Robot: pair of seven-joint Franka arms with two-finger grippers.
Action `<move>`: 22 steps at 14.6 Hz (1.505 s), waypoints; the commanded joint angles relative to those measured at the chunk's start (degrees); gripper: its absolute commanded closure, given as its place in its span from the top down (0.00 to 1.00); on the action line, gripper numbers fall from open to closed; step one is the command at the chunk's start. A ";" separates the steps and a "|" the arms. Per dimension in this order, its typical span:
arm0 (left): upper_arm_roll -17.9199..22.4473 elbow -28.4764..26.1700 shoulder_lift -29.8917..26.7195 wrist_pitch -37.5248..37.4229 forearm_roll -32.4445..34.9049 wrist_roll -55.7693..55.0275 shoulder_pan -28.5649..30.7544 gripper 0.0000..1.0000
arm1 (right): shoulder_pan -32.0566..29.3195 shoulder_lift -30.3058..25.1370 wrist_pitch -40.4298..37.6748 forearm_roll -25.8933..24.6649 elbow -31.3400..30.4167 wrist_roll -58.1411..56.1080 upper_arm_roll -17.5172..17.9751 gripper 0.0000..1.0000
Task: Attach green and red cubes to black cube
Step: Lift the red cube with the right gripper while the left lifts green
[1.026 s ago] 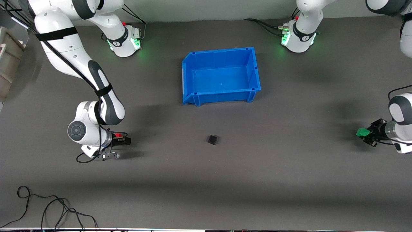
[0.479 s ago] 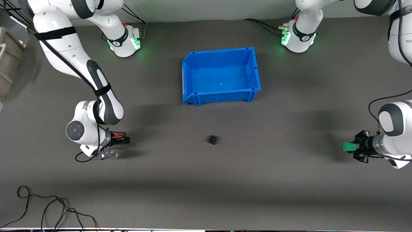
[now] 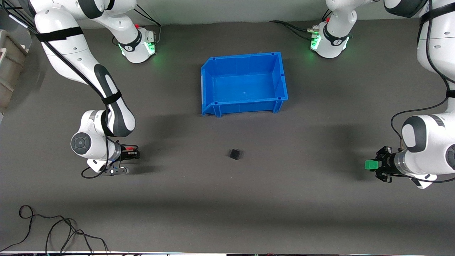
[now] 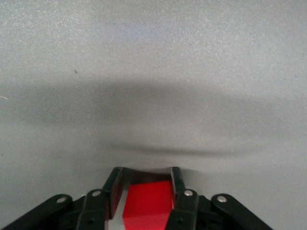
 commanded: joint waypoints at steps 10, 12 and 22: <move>0.65 0.43 -1.67 -3.67 -0.26 -1.15 -0.54 0.00 | -0.28 -1.85 -5.94 3.65 0.62 0.56 0.24 0.00; 0.65 0.52 -1.76 -3.67 -0.44 -1.24 -0.71 0.00 | -0.20 -1.76 -5.85 3.65 0.71 0.56 0.24 0.00; 0.91 0.78 -2.11 -3.58 -0.35 -2.03 -0.10 0.00 | -0.37 -1.59 -12.08 3.04 3.52 -17.67 0.68 1.00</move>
